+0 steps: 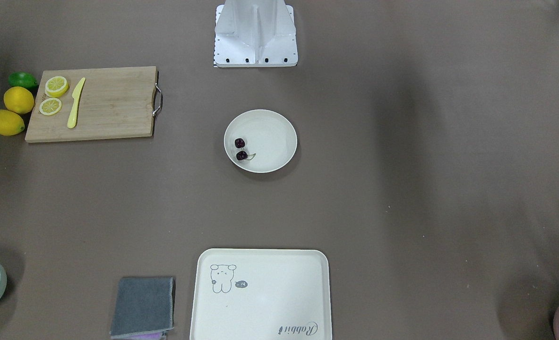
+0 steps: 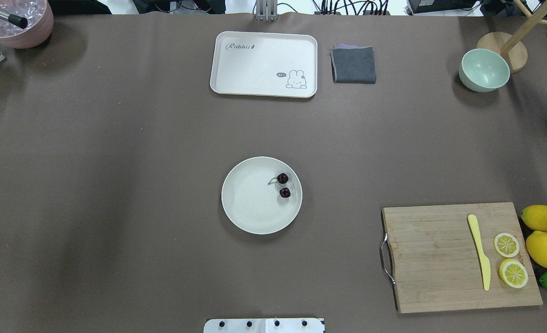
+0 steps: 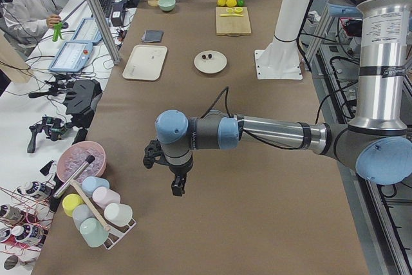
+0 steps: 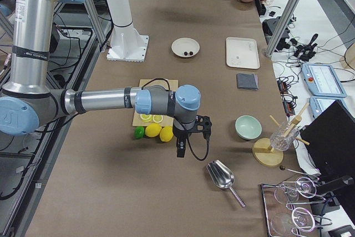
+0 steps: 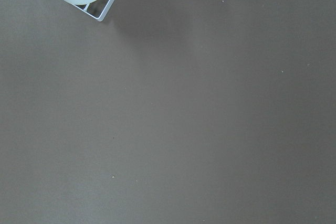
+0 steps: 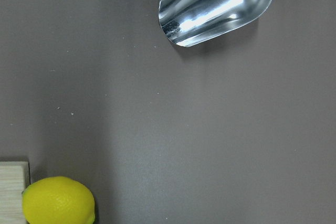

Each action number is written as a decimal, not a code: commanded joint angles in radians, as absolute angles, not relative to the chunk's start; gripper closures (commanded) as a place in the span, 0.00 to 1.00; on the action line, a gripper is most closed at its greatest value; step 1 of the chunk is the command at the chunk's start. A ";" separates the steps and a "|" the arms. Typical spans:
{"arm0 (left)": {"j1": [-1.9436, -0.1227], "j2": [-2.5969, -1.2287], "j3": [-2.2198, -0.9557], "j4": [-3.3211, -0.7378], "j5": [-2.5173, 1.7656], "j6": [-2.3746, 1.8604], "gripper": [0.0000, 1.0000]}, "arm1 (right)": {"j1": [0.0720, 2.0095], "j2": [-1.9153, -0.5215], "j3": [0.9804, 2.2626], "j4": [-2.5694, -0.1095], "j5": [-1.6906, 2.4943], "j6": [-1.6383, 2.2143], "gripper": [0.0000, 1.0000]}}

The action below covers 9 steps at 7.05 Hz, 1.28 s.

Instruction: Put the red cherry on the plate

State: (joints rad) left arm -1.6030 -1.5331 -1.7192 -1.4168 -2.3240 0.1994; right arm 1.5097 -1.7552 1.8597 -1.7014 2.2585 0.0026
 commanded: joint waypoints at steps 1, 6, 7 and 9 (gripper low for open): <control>-1.601 -1.534 -1.720 -1.417 -2.324 0.201 0.02 | 1.529 -1.749 1.871 -1.700 2.293 0.002 0.00; -1.601 -1.535 -1.721 -1.417 -2.324 0.201 0.02 | 1.529 -1.740 1.878 -1.700 2.310 0.000 0.00; -1.601 -1.536 -1.723 -1.417 -2.324 0.201 0.02 | 1.529 -1.740 1.878 -1.700 2.312 -0.002 0.00; -1.600 -1.537 -1.721 -1.417 -2.324 0.202 0.02 | 1.529 -1.740 1.884 -1.700 2.330 0.002 0.00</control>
